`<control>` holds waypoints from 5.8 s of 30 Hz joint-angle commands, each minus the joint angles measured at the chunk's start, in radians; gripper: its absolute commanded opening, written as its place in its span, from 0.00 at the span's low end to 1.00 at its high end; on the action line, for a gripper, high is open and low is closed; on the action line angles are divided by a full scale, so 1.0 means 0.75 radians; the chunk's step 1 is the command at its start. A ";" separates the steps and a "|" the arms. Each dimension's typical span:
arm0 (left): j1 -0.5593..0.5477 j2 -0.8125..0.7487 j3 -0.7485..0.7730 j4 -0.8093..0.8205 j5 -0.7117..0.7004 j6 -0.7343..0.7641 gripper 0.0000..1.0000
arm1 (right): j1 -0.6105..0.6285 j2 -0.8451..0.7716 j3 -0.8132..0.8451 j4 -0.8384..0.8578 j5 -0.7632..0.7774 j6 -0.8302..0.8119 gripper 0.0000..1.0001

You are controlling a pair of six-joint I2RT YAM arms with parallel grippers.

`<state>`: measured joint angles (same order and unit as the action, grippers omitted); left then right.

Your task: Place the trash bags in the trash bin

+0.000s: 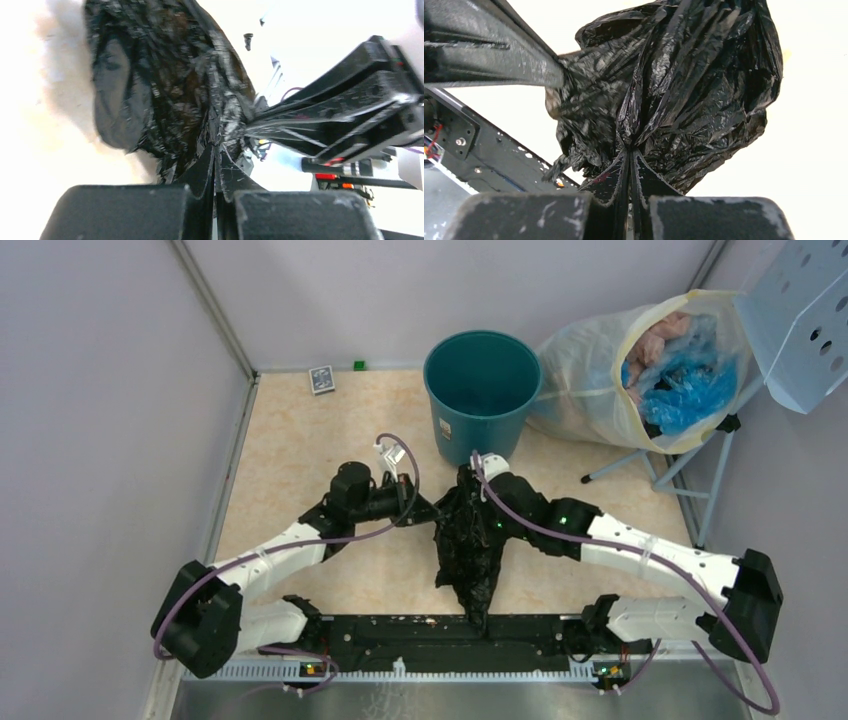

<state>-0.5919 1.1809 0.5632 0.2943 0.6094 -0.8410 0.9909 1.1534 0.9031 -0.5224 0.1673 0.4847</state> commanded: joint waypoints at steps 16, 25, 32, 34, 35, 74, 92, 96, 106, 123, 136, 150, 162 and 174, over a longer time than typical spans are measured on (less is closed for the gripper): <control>0.219 -0.154 -0.068 -0.249 -0.045 0.248 0.38 | -0.322 -0.271 -0.115 0.100 -0.278 0.012 0.31; 0.218 -0.234 -0.073 -0.402 -0.106 0.308 0.69 | -0.041 -0.143 -0.020 0.084 -0.210 -0.062 0.68; 0.216 -0.364 -0.097 -0.551 -0.155 0.373 0.70 | 0.094 0.051 0.006 0.159 -0.083 -0.071 0.63; 0.216 -0.364 -0.122 -0.521 -0.126 0.359 0.70 | 0.095 0.100 0.007 0.215 -0.079 -0.073 0.60; 0.215 -0.356 -0.136 -0.503 -0.115 0.351 0.70 | 0.095 0.130 0.011 0.241 -0.065 -0.072 0.59; 0.091 0.012 -0.093 -0.336 -0.491 0.317 0.00 | -0.178 -0.170 0.240 -0.240 0.375 0.008 0.00; 0.159 -0.074 0.964 -1.274 -0.457 0.542 0.00 | -0.437 -0.126 0.643 -0.196 0.099 -0.158 0.00; 0.160 0.010 1.582 -1.496 -0.518 0.607 0.00 | -0.436 0.053 1.219 -0.291 -0.103 -0.228 0.00; 0.158 -0.338 0.987 -1.260 -0.296 0.543 0.00 | -0.436 -0.239 0.416 -0.068 -0.285 -0.056 0.00; 0.157 -0.215 1.532 -1.727 -0.155 0.536 0.00 | -0.434 -0.109 0.968 -0.377 -0.494 -0.195 0.00; 0.156 -0.327 0.802 -1.561 -0.052 0.531 0.00 | -0.432 -0.206 0.411 -0.369 -0.601 -0.151 0.00; 0.157 -0.409 1.161 -1.487 0.493 0.270 0.00 | -0.433 -0.401 0.663 -0.444 -1.023 -0.132 0.00; 0.159 -0.311 0.807 -1.379 0.229 0.310 0.00 | -0.432 -0.330 0.395 -0.420 -0.899 -0.123 0.00; 0.159 -0.264 0.540 -1.396 0.217 0.395 0.00 | -0.433 -0.661 0.161 -0.250 -1.251 -0.044 0.32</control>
<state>-0.4728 0.9947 0.9092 -0.8001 0.7609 -0.5789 0.6708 0.6868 0.9421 -0.7990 -0.6945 0.4461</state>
